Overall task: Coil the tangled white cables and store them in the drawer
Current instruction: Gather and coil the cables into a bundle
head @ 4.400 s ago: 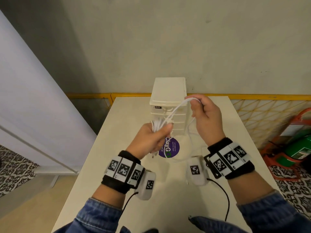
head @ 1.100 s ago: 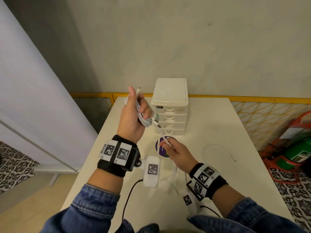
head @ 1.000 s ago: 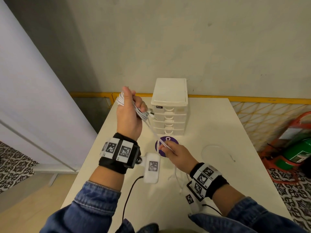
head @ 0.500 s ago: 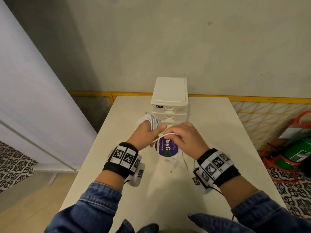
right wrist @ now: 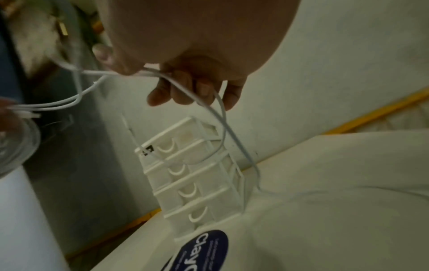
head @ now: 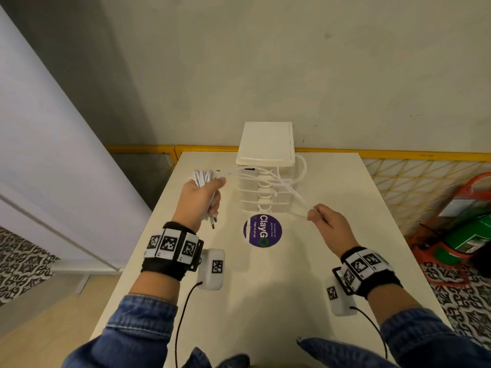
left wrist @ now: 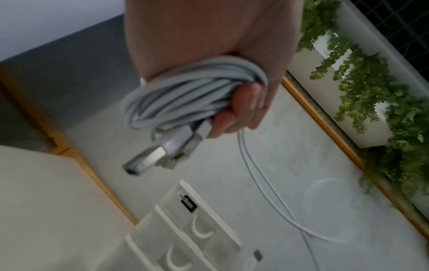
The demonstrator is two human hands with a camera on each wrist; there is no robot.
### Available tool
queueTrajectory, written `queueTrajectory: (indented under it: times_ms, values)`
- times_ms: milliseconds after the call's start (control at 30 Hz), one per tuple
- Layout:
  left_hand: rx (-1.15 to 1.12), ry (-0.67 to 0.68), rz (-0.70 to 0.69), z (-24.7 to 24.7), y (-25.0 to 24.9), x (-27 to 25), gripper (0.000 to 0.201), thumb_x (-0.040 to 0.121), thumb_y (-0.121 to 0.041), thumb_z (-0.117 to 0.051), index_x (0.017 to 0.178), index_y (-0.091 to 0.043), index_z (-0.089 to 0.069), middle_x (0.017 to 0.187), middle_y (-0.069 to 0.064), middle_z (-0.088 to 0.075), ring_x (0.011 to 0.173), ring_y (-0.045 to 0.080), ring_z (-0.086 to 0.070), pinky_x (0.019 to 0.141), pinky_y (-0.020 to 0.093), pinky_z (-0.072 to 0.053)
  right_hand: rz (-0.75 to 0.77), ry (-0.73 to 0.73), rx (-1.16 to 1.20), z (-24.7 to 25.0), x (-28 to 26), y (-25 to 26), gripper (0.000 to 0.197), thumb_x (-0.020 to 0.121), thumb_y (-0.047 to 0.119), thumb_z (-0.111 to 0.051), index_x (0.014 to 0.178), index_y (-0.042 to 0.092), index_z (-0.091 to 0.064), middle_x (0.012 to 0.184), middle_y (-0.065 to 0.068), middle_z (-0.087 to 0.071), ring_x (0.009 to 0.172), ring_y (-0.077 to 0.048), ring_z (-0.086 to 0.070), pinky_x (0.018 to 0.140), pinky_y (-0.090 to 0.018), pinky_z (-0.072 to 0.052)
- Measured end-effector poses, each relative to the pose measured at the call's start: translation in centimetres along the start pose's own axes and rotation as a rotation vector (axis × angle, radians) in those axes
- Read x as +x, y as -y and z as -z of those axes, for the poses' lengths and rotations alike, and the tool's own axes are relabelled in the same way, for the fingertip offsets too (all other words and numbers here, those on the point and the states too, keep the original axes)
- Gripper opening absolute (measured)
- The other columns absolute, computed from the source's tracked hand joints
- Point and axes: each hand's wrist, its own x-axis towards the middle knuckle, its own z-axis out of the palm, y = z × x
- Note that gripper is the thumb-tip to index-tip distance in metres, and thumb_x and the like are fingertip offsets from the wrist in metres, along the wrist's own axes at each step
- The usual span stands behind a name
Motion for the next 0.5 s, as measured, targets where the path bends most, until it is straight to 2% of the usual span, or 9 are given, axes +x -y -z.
queueTrajectory:
  times_ms: [100, 200, 267, 367, 433, 500]
  values:
    - [-0.013, -0.087, 0.013, 0.4, 0.3, 0.3, 0.020, 0.090, -0.018, -0.058, 0.080, -0.010, -0.043, 0.046, 0.001, -0.041, 0.035, 0.013, -0.035, 0.039, 0.023, -0.034, -0.142, 0.054, -0.172, -0.6, -0.2, -1.7, 0.035, 0.097, 0.031, -0.037, 0.073, 0.016, -0.057, 0.058, 0.003, -0.049, 0.059, -0.021, -0.048, 0.057, -0.032, -0.034]
    - [-0.047, -0.211, 0.011, 0.3, 0.4, 0.1, 0.023, 0.090, -0.016, -0.057, 0.071, -0.013, -0.044, 0.042, -0.003, -0.043, 0.033, 0.012, -0.036, 0.038, 0.021, -0.033, -0.285, 0.087, -0.365, -1.0, -0.1, -3.8, 0.039, 0.097, 0.041, -0.031, 0.069, 0.024, -0.053, 0.066, 0.002, -0.057, 0.074, -0.029, -0.059, 0.068, -0.033, -0.040]
    - [-0.093, -0.299, 0.001, 0.6, 0.2, 0.1, 0.027, 0.090, -0.014, -0.057, 0.066, -0.015, -0.043, 0.039, -0.006, -0.043, 0.033, 0.010, -0.036, 0.037, 0.020, -0.033, -0.408, 0.092, -0.505, -0.9, -0.3, -5.0, 0.042, 0.097, 0.044, -0.028, 0.078, 0.021, -0.057, 0.082, -0.006, -0.064, 0.086, -0.031, -0.061, 0.078, -0.036, -0.040]
    - [-0.170, -0.419, -0.017, 1.5, -0.4, 0.2, 0.025, 0.089, -0.013, -0.057, 0.068, -0.015, -0.043, 0.040, -0.007, -0.043, 0.033, 0.009, -0.037, 0.037, 0.019, -0.034, -0.580, 0.111, -0.703, -0.3, -0.7, -6.3, 0.049, 0.097, 0.046, -0.024, 0.096, 0.015, -0.061, 0.100, -0.010, -0.067, 0.096, -0.030, -0.059, 0.084, -0.038, -0.036]
    - [-0.171, -0.392, -0.028, 1.6, -0.7, 0.2, 0.025, 0.089, -0.013, -0.056, 0.068, -0.015, -0.043, 0.040, -0.007, -0.043, 0.034, 0.009, -0.037, 0.037, 0.019, -0.034, -0.645, 0.116, -0.758, -0.1, -0.9, -6.4, 0.042, 0.097, 0.041, -0.028, 0.105, 0.014, -0.060, 0.108, -0.010, -0.065, 0.102, -0.030, -0.057, 0.089, -0.038, -0.038]
    - [-0.126, -0.288, -0.029, 1.2, -0.7, 0.1, 0.025, 0.090, -0.015, -0.056, 0.069, -0.015, -0.043, 0.041, -0.006, -0.043, 0.035, 0.011, -0.036, 0.038, 0.020, -0.034, -0.642, 0.113, -0.760, -0.1, -0.7, -5.8, 0.033, 0.097, 0.031, -0.035, 0.118, 0.015, -0.055, 0.120, -0.010, -0.059, 0.112, -0.030, -0.052, 0.095, -0.041, -0.038]
